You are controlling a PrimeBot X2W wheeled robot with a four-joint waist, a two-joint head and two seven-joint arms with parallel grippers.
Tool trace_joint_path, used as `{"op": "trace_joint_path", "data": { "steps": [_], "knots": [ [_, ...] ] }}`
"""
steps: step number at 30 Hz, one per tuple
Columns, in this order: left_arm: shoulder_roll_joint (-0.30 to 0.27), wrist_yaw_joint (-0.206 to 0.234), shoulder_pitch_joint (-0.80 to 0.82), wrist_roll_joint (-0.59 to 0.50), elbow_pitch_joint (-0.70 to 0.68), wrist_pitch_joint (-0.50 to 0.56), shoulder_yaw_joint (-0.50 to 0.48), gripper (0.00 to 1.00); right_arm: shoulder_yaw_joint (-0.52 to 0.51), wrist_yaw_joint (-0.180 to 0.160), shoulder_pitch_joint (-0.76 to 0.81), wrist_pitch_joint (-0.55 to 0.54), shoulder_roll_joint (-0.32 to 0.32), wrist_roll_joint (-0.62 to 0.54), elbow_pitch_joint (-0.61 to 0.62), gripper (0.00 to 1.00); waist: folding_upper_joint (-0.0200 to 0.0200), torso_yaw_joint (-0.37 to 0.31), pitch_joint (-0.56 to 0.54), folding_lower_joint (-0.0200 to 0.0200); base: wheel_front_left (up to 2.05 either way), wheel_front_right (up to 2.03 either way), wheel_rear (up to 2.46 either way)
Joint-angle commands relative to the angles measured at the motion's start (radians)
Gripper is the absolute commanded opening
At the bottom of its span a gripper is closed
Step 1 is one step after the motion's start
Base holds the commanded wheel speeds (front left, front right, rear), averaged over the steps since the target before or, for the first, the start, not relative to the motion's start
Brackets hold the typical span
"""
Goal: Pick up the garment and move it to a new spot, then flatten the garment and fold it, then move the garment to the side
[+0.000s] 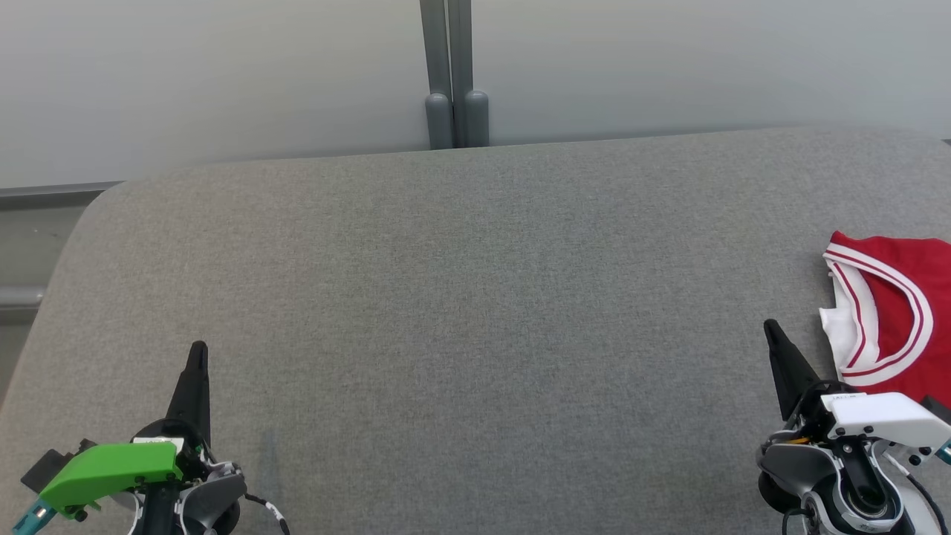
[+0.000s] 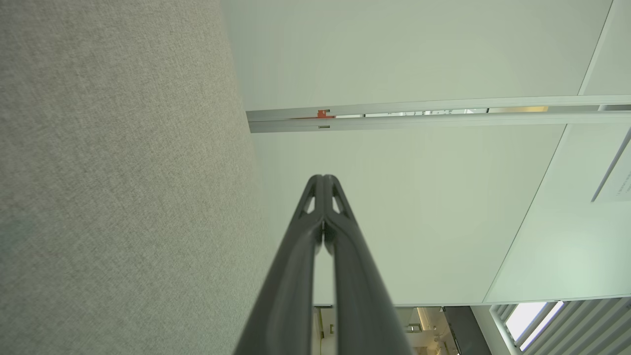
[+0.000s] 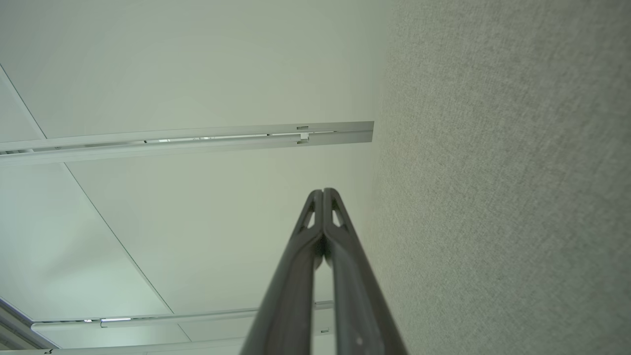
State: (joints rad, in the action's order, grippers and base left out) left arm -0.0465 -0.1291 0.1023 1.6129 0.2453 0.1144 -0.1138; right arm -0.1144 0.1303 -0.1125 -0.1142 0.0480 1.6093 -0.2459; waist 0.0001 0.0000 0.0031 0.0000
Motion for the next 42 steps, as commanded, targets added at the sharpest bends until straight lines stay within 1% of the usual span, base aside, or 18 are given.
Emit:
{"op": "trace_joint_path", "data": {
  "steps": [1,42],
  "knots": [
    [-0.007,-0.005,0.011,0.000,-0.002,0.003,-0.002,0.00,-0.001,0.001,0.010,-0.004,0.004,0.007,0.006,0.00,-0.0001,0.000,0.000,0.0000,0.00,0.00,0.00],
    [-0.007,-0.005,0.011,0.000,-0.002,0.003,-0.002,0.00,-0.001,0.001,0.009,-0.004,0.004,0.007,0.006,0.00,-0.0001,0.000,0.000,0.0000,0.00,0.00,0.00]
  ]
}}
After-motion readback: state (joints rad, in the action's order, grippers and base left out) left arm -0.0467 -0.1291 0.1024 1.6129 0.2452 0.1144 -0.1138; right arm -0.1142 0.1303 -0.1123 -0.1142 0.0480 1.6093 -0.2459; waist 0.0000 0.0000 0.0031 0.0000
